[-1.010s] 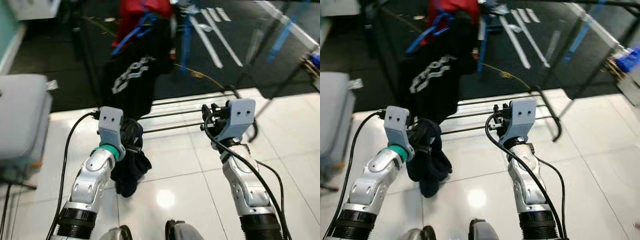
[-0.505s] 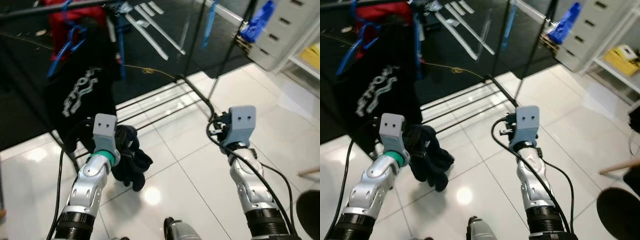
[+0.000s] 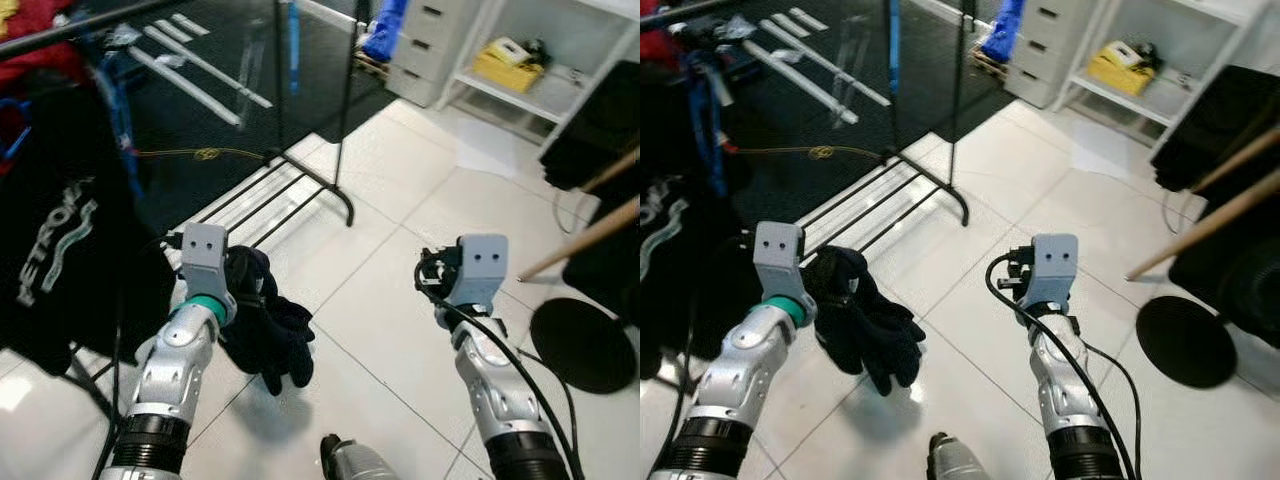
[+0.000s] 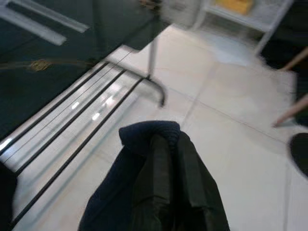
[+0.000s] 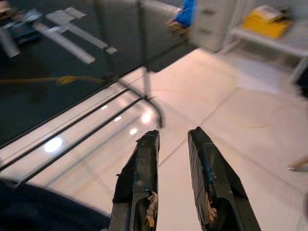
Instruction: Hang hanger
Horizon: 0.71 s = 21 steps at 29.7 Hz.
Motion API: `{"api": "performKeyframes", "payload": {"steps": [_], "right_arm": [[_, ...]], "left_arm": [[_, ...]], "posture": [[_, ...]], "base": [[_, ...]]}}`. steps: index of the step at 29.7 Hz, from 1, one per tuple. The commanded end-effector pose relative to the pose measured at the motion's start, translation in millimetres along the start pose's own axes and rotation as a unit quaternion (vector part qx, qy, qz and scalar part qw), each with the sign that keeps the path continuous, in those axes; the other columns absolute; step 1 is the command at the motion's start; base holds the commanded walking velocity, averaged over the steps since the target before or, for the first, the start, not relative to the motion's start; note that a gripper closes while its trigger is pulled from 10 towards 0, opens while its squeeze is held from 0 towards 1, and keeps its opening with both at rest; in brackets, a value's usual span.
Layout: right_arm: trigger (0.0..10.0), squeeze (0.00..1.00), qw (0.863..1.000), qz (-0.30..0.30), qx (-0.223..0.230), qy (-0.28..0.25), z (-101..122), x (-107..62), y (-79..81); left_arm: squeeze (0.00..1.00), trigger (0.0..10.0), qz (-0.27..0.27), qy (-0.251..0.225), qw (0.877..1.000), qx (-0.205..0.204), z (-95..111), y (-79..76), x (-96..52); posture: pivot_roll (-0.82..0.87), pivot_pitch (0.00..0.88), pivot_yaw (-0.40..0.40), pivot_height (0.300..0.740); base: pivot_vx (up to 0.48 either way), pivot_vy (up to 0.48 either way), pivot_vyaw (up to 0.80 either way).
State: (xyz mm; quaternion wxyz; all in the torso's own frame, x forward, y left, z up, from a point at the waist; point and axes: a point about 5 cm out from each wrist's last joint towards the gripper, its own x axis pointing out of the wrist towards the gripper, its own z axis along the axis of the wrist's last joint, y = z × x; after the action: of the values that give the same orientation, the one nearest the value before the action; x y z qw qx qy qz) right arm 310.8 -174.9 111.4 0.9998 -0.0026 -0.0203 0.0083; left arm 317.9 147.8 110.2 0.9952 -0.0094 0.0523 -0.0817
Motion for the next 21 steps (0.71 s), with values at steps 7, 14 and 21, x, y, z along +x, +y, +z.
{"api": "performKeyframes", "payload": {"steps": [7,14,21], "right_arm": [[10.0,0.0,1.0,-0.004,-0.005,0.01,-17.8,-7.5,-4.6],[10.0,0.0,1.0,0.002,0.004,0.004,-15.2,-5.5,-2.3],[10.0,0.0,1.0,0.007,0.003,-0.015,-6.2,-2.9,1.2]], "left_arm": [[0.0,10.0,0.067,-0.035,0.997,-0.008,-0.9,28.4,-8.3],[0.0,10.0,0.066,-0.045,0.997,-0.025,-0.2,36.2,-19.7],[0.0,10.0,0.054,-0.048,0.997,-0.041,-1.4,25.2,-15.0]], "posture": [[-0.01,0.046,0.007,0.74],[-0.01,0.043,0.008,0.74],[-0.03,0.045,0.01,0.74]], "base": [[0.0,0.0,-0.8],[0.0,0.0,-0.8],[0.0,0.0,-0.8]]}}
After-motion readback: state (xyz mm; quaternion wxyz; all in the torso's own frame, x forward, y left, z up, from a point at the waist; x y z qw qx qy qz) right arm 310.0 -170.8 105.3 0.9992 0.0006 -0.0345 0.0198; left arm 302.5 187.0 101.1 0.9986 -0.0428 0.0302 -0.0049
